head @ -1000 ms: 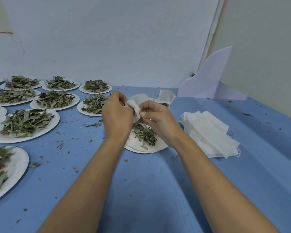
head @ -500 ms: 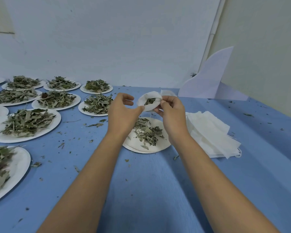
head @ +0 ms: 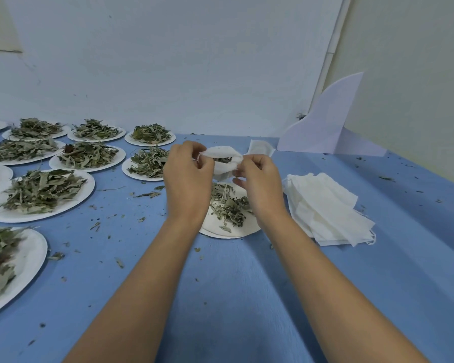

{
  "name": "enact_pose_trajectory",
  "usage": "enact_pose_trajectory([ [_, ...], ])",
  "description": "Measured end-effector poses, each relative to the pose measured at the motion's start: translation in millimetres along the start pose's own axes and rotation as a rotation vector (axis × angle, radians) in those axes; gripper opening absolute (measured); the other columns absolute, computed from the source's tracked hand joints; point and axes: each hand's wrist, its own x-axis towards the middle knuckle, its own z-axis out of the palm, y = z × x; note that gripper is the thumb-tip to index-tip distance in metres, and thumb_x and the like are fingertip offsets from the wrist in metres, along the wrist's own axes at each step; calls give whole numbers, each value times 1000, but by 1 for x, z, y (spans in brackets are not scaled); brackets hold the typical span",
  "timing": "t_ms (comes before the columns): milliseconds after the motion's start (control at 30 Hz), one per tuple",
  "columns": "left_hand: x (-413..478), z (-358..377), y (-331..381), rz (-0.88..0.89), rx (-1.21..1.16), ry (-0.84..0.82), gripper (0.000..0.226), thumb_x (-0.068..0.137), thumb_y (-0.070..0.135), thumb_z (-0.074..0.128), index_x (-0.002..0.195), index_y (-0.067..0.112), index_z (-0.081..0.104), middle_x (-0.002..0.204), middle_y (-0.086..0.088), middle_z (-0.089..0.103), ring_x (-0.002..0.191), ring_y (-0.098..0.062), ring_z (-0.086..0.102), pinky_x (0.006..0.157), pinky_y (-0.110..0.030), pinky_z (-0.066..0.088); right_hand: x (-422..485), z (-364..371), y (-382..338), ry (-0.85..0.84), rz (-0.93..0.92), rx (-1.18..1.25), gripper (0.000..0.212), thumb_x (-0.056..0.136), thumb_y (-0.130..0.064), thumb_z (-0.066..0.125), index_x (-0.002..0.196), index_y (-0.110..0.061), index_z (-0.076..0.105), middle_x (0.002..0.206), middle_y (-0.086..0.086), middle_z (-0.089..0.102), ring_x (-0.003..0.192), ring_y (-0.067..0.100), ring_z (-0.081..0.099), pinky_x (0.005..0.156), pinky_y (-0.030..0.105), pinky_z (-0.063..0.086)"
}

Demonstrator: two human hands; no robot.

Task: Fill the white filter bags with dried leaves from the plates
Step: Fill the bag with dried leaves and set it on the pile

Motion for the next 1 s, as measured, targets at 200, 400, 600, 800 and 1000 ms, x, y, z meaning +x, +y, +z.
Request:
enact_pose_trajectory([
  [200, -5, 2, 7, 128, -98, -25, 8, 87, 10, 57, 90, 18, 59, 95, 4, 52, 75, 6, 53, 64, -9, 42, -1, -2, -4, -26, -92, -48, 19, 84, -17, 65, 99, -28, 60, 98, -1, 63, 92, 15, 65, 80, 40, 58],
  [400, -2, 0, -2, 162, -111, -5, 8, 87, 16, 63, 85, 20, 56, 89, 2, 54, 75, 4, 49, 66, -7, 37, -3, 0, -4, 4, -200, -100, 20, 89, -12, 61, 105, -18, 71, 98, -4, 72, 90, 13, 67, 83, 37, 56],
  [600, 2, -3, -3, 92, -132, 68, 4, 90, 14, 60, 86, 14, 62, 86, -4, 63, 68, -13, 54, 65, -22, 47, -1, -2, -1, -106, -160, -63, 27, 95, -23, 57, 120, -19, 65, 113, -7, 67, 107, 6, 62, 98, 35, 49],
  [800, 18, -16, -2, -204, -391, 327, 5, 89, 10, 61, 85, 12, 57, 75, 6, 58, 65, -34, 64, 40, -11, 40, 6, -27, 21, -388, -116, -639, 86, 81, -61, 60, 150, -36, 17, 159, -11, 8, 145, 8, 8, 111, 28, 17],
  [1000, 19, -17, -6, -248, -420, 343, 5, 89, 9, 60, 86, 9, 56, 74, 7, 56, 63, -31, 64, 40, -14, 43, 9, -20, 42, -652, -50, -993, 108, 75, -66, 61, 149, -38, -12, 157, 0, -24, 144, 22, -24, 117, 44, -4],
])
